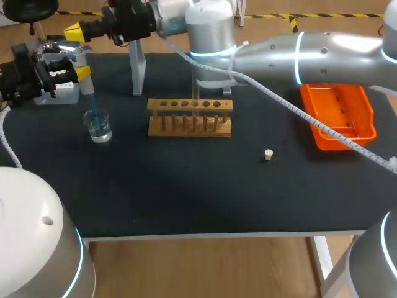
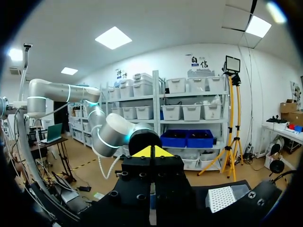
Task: Invert the test tube, pick up the pipette, mount the tip to pipette, aspirate from beaker and dispense into the tube, eject the tip, return the pipette, and cap with the stopper.
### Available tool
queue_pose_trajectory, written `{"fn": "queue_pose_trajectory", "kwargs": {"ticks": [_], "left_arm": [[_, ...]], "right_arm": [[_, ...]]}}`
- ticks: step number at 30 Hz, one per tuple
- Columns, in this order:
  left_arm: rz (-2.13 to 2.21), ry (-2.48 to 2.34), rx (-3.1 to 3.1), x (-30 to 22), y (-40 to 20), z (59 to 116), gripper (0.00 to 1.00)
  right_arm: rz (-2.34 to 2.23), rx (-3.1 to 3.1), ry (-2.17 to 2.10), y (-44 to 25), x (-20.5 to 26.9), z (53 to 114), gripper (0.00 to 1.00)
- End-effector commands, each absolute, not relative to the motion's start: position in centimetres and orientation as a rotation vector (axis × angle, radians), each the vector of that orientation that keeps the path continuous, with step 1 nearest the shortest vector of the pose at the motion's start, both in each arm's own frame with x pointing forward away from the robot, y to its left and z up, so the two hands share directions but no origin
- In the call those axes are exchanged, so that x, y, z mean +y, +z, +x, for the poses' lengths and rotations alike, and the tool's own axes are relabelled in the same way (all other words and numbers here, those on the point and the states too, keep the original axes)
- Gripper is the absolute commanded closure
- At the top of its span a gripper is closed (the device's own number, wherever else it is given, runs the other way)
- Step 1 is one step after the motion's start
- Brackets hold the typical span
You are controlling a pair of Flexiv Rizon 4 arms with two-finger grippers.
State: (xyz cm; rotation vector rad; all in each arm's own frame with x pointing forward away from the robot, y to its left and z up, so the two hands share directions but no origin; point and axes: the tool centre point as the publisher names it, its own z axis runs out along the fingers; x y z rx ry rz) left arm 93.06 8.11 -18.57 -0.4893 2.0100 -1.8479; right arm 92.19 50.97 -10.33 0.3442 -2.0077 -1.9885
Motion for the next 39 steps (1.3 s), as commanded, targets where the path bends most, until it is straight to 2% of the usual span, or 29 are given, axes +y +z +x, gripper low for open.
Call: {"fn": "queue_pose_trajectory", "kwargs": {"ticks": [1,39], "left_arm": [[-0.492,-1.844,2.007,8.0,-18.6,93.0,1.0],[-0.492,-1.844,2.007,8.0,-18.6,93.0,1.0]], "right_arm": [[0.355,-2.002,-1.982,-10.5,51.4,92.7,1.0],[0.326,-2.002,-1.963,-12.8,51.5,92.2,1.0]]}}
